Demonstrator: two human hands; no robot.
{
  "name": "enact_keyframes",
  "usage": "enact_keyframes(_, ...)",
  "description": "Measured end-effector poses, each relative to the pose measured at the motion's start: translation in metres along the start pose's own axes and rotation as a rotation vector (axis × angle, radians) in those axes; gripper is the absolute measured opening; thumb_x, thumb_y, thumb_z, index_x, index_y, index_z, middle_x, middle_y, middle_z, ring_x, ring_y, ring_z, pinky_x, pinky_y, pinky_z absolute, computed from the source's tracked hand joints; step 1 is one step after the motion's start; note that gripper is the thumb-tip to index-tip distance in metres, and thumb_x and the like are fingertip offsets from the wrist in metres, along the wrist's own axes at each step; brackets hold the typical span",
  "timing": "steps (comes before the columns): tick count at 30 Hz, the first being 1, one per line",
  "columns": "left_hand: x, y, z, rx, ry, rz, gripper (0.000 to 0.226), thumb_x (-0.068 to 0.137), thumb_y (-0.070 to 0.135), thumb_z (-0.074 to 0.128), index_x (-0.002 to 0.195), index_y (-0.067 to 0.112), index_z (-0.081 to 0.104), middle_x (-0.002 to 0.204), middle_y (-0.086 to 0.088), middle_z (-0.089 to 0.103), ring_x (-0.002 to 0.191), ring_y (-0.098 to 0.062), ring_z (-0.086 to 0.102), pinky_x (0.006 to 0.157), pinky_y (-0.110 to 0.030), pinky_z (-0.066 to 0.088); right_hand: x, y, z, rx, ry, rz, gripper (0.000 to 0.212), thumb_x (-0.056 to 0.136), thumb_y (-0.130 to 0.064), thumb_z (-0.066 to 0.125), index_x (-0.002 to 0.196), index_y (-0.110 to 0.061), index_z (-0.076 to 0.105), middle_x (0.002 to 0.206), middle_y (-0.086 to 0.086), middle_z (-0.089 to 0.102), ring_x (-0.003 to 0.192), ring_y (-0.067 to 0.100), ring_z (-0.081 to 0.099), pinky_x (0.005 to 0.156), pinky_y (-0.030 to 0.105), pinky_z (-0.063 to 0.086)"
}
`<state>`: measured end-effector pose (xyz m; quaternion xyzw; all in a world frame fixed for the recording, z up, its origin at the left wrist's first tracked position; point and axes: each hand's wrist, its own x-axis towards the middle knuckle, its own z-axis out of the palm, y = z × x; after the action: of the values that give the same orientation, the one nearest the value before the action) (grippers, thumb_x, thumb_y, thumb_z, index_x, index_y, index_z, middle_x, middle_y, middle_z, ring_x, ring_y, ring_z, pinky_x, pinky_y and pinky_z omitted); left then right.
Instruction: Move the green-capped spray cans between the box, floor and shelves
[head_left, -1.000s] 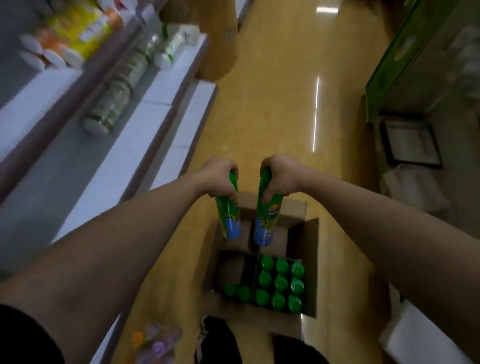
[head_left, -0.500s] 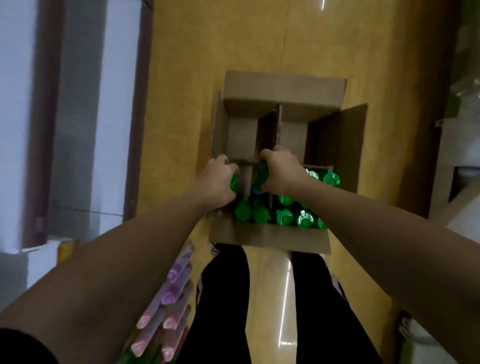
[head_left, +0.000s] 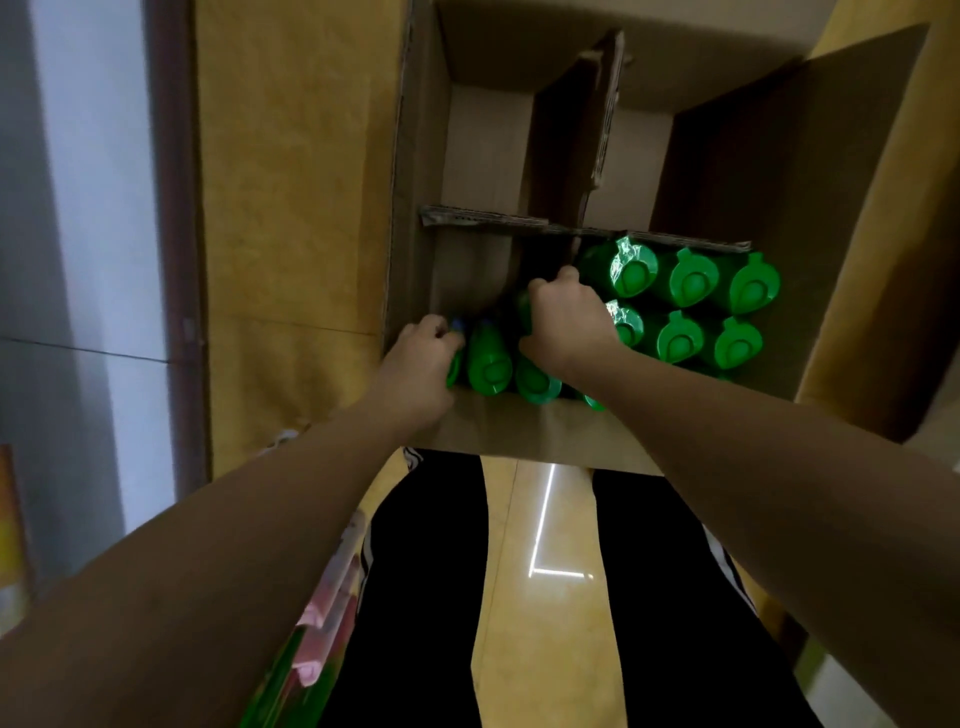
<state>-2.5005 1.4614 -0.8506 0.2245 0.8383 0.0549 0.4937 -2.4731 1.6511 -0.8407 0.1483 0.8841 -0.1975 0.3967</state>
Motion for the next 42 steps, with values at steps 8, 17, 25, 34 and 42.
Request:
enact_keyframes(8, 0.019, -0.009, 0.015, -0.024, -0.007, 0.003, 0.07, 0.077, 0.009, 0.075, 0.142, 0.011, 0.052, 0.143, -0.009, 0.039, 0.127, -0.031, 0.045, 0.103, -0.038, 0.042, 0.023, -0.007, 0.032, -0.098, 0.014, 0.02, 0.034, 0.087, -0.018, 0.068, 0.117, -0.003, 0.062, 0.116, 0.02, 0.051, 0.096, 0.042, 0.063, 0.067, 0.036, 0.041)
enact_keyframes(17, 0.011, -0.004, 0.0, -0.099, -0.125, -0.006, 0.085, 0.079, -0.004, 0.066, 0.155, 0.02, 0.037, 0.156, -0.008, 0.031, 0.138, -0.031, 0.041, 0.111, -0.035, 0.039, 0.014, 0.002, 0.027, -0.039, -0.102, 0.06, 0.057, 0.089, -0.024, 0.068, 0.137, -0.006, 0.043, 0.131, 0.02, 0.041, 0.115, 0.042, 0.055, 0.08, 0.041, 0.046)
enact_keyframes(25, -0.027, 0.027, -0.075, -0.085, -0.031, 0.005, 0.077, 0.083, 0.012, 0.066, 0.154, 0.015, 0.038, 0.155, -0.011, 0.036, 0.141, -0.03, 0.037, 0.111, -0.034, 0.037, -0.027, 0.0, -0.051, -0.033, -0.055, -0.032, 0.064, 0.089, -0.029, 0.07, 0.143, -0.012, 0.039, 0.133, 0.02, 0.043, 0.117, 0.041, 0.053, 0.087, 0.044, 0.048)
enact_keyframes(34, -0.145, 0.132, -0.289, 0.038, 0.476, 0.063, 0.074, 0.092, 0.044, 0.066, 0.155, 0.019, 0.036, 0.158, -0.01, 0.035, 0.145, -0.03, 0.031, 0.116, -0.045, 0.036, -0.139, -0.028, -0.301, -0.102, 0.331, -0.135, 0.055, 0.092, -0.027, 0.069, 0.141, -0.016, 0.046, 0.129, 0.015, 0.049, 0.115, 0.036, 0.055, 0.086, 0.042, 0.051)
enact_keyframes(42, -0.33, 0.259, -0.437, 0.149, 0.889, 0.09, 0.082, 0.089, 0.057, 0.065, 0.156, 0.024, 0.031, 0.162, -0.014, 0.026, 0.151, -0.03, 0.017, 0.119, -0.048, 0.027, -0.324, -0.041, -0.49, -0.261, 0.753, -0.186, 0.07, 0.09, -0.052, 0.066, 0.146, -0.02, 0.04, 0.141, 0.015, 0.049, 0.128, 0.038, 0.045, 0.098, 0.05, 0.047)
